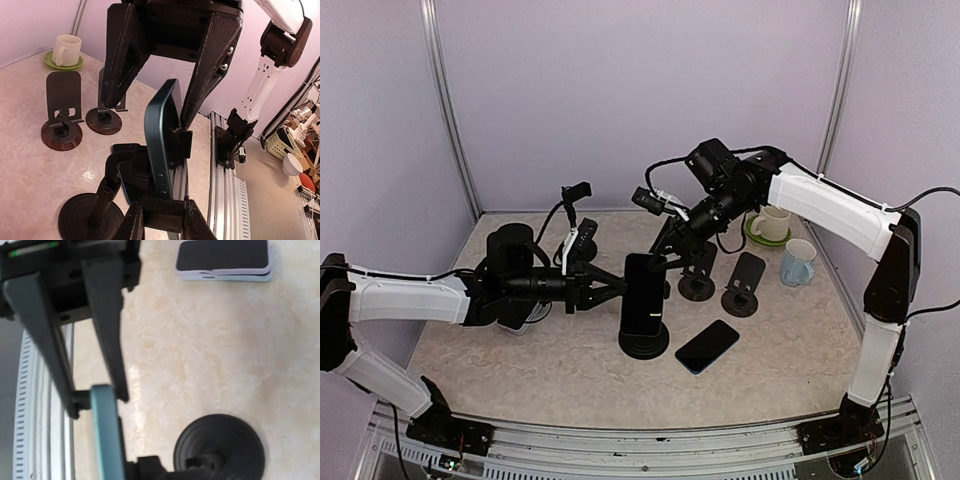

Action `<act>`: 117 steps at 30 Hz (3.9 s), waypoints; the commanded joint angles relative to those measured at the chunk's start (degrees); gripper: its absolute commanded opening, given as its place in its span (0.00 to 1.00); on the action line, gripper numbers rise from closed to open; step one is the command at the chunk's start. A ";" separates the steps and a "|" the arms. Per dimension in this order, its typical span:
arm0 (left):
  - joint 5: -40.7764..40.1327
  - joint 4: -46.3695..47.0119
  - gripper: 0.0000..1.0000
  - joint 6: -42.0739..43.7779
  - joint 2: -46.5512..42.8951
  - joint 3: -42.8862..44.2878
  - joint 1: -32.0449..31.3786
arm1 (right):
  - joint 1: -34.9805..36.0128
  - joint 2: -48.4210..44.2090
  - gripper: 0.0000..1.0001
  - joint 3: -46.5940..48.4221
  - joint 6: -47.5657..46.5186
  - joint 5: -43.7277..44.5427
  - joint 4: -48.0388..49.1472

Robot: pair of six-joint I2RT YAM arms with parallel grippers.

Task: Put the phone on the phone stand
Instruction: Move the phone stand with the phone to the center of the board.

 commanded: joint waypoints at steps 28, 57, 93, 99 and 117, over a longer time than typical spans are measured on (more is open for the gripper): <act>-4.89 -1.16 0.00 1.65 -1.99 0.59 -2.13 | 4.30 2.37 0.00 -1.32 2.34 3.13 -1.49; -6.80 0.39 0.00 1.24 -3.10 1.13 -1.63 | 5.41 -7.48 0.86 -4.72 3.28 1.54 5.89; -7.49 5.79 0.31 -0.94 -4.25 -2.12 -0.90 | -0.69 -17.60 0.52 -36.26 15.96 -9.63 37.00; -7.53 6.37 0.45 -1.43 -5.46 -2.40 -0.85 | -0.69 -16.80 0.49 -37.12 15.93 -8.76 36.98; -9.97 5.78 0.55 -1.61 -10.06 -6.27 -0.81 | -0.69 -15.34 0.16 -37.24 18.15 -12.44 38.65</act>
